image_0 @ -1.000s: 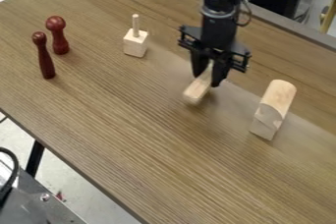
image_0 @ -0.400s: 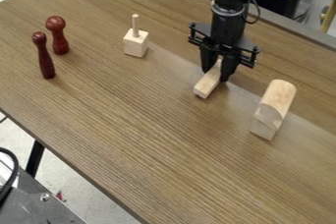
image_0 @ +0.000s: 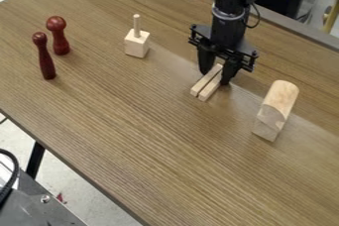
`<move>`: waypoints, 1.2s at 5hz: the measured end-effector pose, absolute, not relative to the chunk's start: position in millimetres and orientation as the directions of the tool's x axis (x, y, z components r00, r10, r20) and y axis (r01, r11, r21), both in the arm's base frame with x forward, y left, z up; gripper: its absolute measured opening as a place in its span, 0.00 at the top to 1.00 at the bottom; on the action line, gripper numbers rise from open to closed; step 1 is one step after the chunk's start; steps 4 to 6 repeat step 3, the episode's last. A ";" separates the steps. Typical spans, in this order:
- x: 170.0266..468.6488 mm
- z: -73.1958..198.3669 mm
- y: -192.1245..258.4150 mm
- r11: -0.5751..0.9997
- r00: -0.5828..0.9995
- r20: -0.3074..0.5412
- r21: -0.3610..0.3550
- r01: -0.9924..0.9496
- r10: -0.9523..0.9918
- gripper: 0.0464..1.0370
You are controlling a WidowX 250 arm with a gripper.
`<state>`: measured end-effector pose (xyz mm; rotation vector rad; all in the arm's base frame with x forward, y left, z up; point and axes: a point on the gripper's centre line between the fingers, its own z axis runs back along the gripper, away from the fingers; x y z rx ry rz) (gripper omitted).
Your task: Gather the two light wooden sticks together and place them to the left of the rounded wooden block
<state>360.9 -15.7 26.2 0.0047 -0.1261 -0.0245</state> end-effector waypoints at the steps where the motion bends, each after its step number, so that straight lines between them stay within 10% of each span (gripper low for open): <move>1: 359.6 26.0 -17.5 1.000 0.993 0.118 -0.005 0.028 -0.027 0.06; 6: 357.9 43.5 -17.8 0.998 0.991 0.132 -0.048 0.044 -0.037 0.04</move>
